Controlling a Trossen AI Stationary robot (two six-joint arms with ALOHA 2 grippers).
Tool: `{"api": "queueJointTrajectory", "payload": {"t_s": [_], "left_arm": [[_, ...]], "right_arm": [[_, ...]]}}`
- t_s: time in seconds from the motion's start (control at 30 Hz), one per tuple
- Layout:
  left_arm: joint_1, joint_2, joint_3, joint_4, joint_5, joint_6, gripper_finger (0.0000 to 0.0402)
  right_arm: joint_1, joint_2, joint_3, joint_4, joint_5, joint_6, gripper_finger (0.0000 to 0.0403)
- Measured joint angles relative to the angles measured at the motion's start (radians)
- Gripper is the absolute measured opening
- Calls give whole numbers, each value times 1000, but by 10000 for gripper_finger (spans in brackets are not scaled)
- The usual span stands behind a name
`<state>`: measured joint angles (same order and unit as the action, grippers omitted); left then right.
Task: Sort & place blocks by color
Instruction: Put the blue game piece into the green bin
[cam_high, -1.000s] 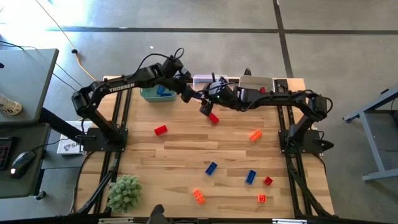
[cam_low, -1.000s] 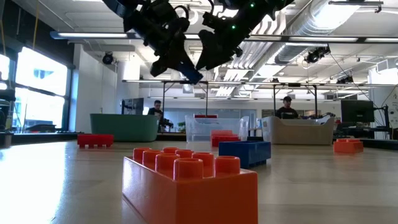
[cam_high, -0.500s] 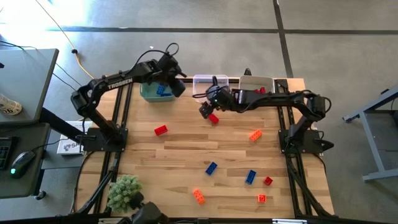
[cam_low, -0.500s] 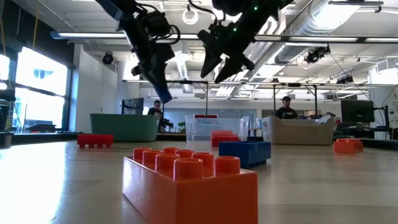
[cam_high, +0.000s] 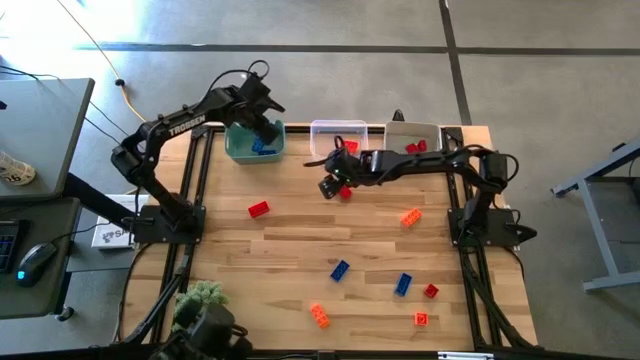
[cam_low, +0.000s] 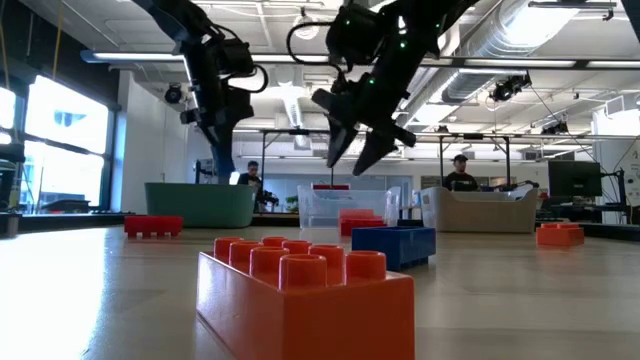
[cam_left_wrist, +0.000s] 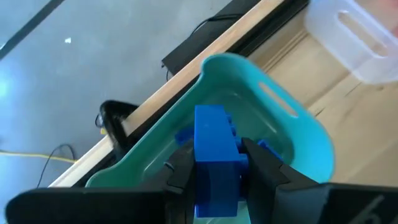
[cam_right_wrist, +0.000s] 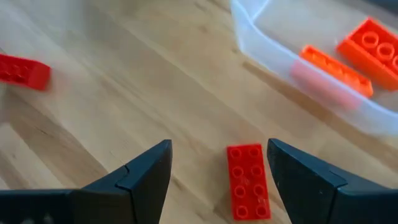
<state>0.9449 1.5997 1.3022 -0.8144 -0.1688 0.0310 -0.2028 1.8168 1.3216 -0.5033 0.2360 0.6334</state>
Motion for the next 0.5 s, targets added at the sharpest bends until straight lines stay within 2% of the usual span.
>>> {"api": "queueJointTrajectory", "payload": {"t_s": [0.17, 0.5], "left_arm": [[23, 0, 0, -17, 29, 0, 74], [24, 1, 0, -84, 48, -1, 75]], "right_arm": [[0, 26, 0, -78, -2, 45, 251], [-6, 83, 0, -112, -25, 42, 251]]}}
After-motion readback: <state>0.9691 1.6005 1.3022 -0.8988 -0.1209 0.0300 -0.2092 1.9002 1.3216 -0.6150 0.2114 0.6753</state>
